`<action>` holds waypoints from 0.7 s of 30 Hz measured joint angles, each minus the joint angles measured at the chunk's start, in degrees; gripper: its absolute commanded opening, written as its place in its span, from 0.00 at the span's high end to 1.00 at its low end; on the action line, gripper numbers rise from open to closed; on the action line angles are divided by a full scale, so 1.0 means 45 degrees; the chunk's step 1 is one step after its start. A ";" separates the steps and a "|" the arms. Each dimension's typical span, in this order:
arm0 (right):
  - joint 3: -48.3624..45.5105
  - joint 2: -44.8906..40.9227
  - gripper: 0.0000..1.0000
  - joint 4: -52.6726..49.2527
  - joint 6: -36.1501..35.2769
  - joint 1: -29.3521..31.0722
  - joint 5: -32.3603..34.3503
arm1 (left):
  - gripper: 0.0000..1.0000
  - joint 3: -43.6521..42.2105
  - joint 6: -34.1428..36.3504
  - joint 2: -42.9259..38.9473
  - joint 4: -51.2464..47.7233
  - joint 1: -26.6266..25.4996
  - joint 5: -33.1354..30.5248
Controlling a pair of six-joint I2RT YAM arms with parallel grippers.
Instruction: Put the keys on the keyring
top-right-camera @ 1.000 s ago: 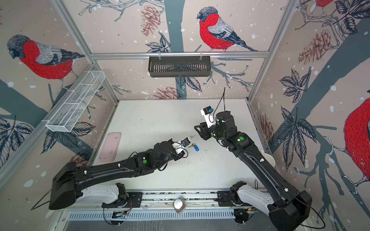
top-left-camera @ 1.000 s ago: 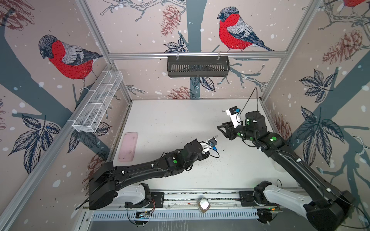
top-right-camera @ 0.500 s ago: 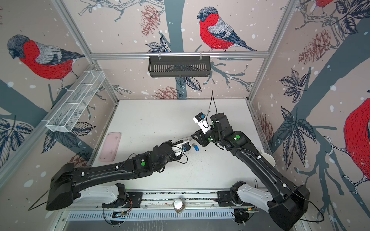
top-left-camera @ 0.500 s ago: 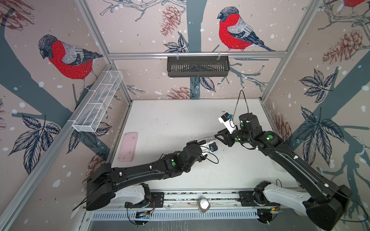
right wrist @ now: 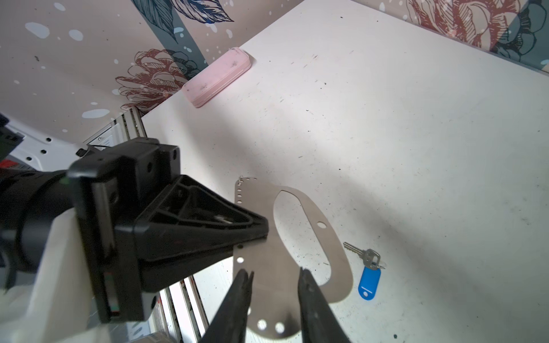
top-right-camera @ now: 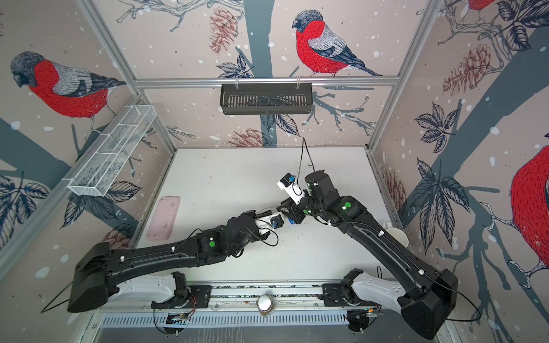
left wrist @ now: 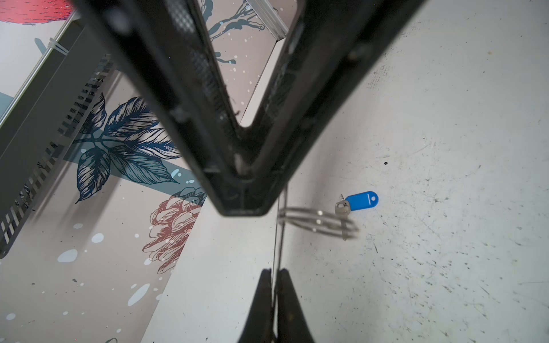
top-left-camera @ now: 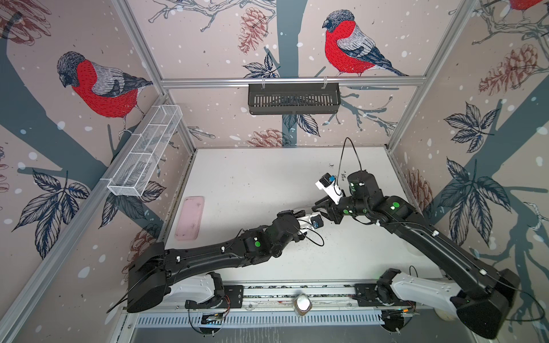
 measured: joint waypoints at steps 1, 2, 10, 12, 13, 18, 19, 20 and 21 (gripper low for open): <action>-0.0068 -0.0131 0.69 0.0039 0.0005 0.0000 -0.0010 | 1.00 0.0000 -0.0058 0.0000 0.0044 0.0000 0.0000; -0.0141 -0.0301 0.69 0.0078 0.0019 -0.0010 -0.0005 | 1.00 0.0000 -0.0092 0.0000 0.0078 0.0000 -0.0019; -0.1549 -0.2098 0.67 0.1545 0.1161 0.0131 0.1277 | 1.00 0.0384 -0.0840 0.0355 0.0316 0.0010 -0.0787; -0.2395 -0.2822 0.67 0.2317 0.1622 0.0340 0.1535 | 1.00 0.0597 -0.1156 0.0573 0.0311 0.0010 -0.1054; -0.2807 -0.3133 0.67 0.2759 0.1841 0.0369 0.1530 | 1.00 0.0719 -0.1287 0.0675 0.0306 0.0010 -0.1141; -0.4537 -0.3905 0.64 0.5183 0.3269 0.0471 0.1530 | 1.00 0.1248 -0.2127 0.1078 0.0311 0.0010 -0.1452; -0.4736 -0.3915 0.62 0.5547 0.3502 0.0476 0.1530 | 1.00 0.1297 -0.2244 0.1107 0.0316 0.0010 -0.1457; -0.4886 -0.3910 0.59 0.5877 0.3711 0.0476 0.1545 | 1.00 0.1316 -0.2448 0.1112 0.0321 0.0010 -0.1462; -0.4993 -0.3910 0.57 0.6159 0.3929 0.0476 0.1613 | 1.00 0.1326 -0.2511 0.1112 0.0335 0.0010 -0.1457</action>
